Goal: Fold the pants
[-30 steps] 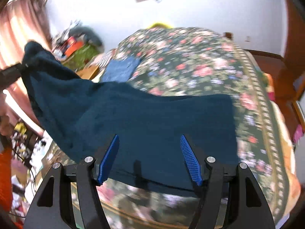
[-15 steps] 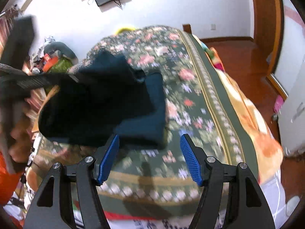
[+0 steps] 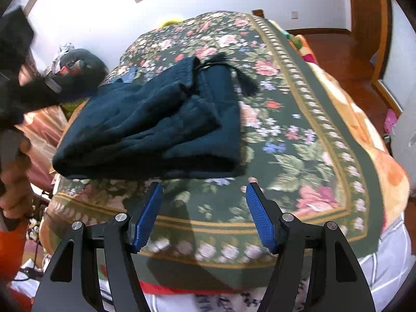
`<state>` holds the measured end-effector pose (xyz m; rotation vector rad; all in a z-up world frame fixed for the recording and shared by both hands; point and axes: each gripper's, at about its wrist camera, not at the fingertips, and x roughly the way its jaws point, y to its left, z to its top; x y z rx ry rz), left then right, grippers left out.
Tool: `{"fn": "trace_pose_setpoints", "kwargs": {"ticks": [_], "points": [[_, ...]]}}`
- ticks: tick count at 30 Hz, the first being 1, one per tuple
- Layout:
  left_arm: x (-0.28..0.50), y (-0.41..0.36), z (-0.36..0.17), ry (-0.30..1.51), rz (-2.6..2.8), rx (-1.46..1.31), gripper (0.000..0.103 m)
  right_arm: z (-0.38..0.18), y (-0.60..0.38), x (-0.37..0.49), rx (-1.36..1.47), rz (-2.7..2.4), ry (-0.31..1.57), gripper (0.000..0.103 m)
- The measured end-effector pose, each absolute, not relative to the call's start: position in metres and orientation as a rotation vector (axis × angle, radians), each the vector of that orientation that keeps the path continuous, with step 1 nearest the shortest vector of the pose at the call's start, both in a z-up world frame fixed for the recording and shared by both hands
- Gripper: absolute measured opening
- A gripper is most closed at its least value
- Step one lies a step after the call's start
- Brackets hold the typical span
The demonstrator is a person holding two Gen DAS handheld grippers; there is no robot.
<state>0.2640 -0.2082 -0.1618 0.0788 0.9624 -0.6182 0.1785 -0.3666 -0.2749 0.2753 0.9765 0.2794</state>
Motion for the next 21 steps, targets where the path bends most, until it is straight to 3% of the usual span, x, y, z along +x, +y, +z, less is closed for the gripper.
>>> {"fn": "trace_pose_setpoints", "kwargs": {"ticks": [7,15,21], "points": [[0.345,-0.149,-0.163,0.921,-0.338,0.149,0.094,-0.283,-0.335,0.198,0.249,0.363,1.024,0.063],[0.456,-0.088,-0.249,1.077,-0.069,0.251,0.094,-0.287,-0.324,0.223,0.215,0.401,1.041,0.069],[0.456,-0.058,-0.292,1.097,-0.061,0.360,0.095,-0.282,-0.331,0.258,0.194,0.381,1.021,0.069]]}}
